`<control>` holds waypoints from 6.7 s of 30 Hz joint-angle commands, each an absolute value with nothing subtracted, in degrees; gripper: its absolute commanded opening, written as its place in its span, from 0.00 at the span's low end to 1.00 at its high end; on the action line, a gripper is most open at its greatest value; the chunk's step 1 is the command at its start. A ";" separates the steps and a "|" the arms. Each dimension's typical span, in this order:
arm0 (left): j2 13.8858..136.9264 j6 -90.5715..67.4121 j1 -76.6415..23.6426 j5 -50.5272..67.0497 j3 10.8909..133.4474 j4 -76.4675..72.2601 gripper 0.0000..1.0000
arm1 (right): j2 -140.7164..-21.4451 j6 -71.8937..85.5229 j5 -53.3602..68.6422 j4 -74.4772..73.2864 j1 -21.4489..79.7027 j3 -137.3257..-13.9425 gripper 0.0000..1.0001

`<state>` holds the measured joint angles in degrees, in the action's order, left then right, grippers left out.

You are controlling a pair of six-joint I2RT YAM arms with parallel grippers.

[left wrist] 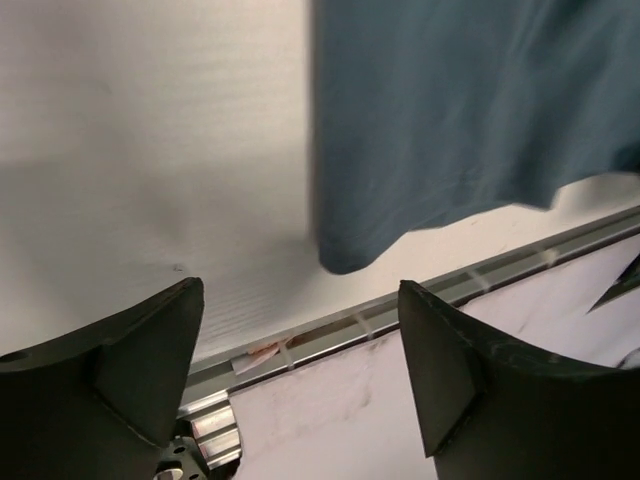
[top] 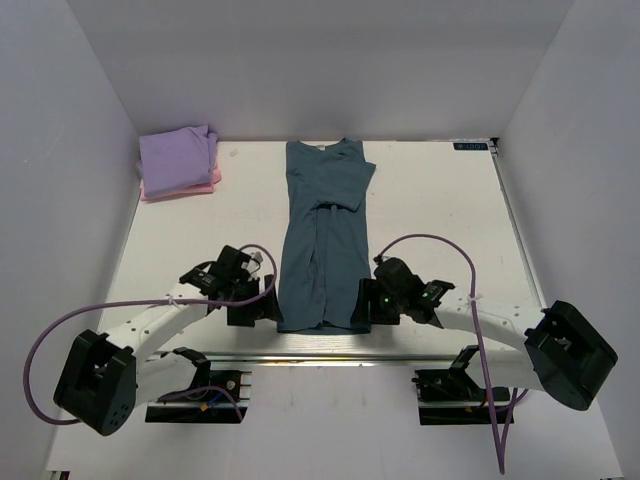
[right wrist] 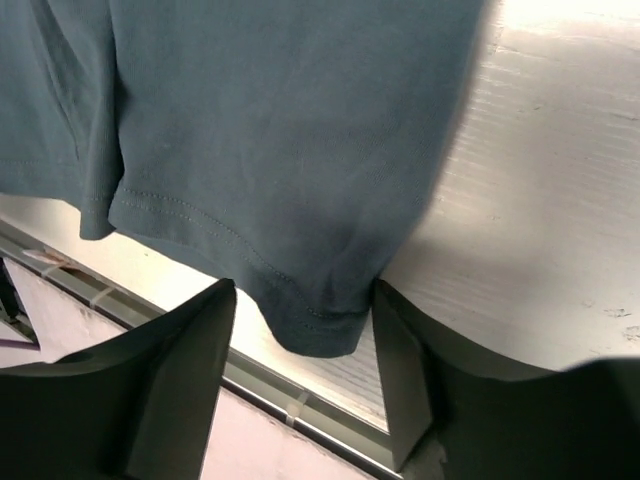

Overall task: Fold and stack the t-shirts
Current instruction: Grab the bottom of the folded rectangular tshirt with both arms, then fold the folded rectangular tshirt in 1/3 of the way

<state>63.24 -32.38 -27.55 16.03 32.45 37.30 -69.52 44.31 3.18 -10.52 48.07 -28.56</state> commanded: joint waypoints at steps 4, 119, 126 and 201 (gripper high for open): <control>64.69 -32.87 -30.23 20.48 29.53 32.70 0.82 | -70.40 47.19 1.93 -9.06 48.16 -26.99 0.62; 120.07 -25.22 -17.23 8.96 107.50 31.47 1.00 | -111.89 21.62 14.68 -8.35 20.13 -91.41 0.90; 113.74 -23.64 -18.28 15.46 94.42 28.21 1.00 | -106.36 21.09 20.03 -6.60 20.12 -80.62 0.90; 81.12 -23.99 -29.62 6.25 52.91 31.90 1.00 | -112.32 17.31 -2.73 -12.83 13.98 -79.97 0.78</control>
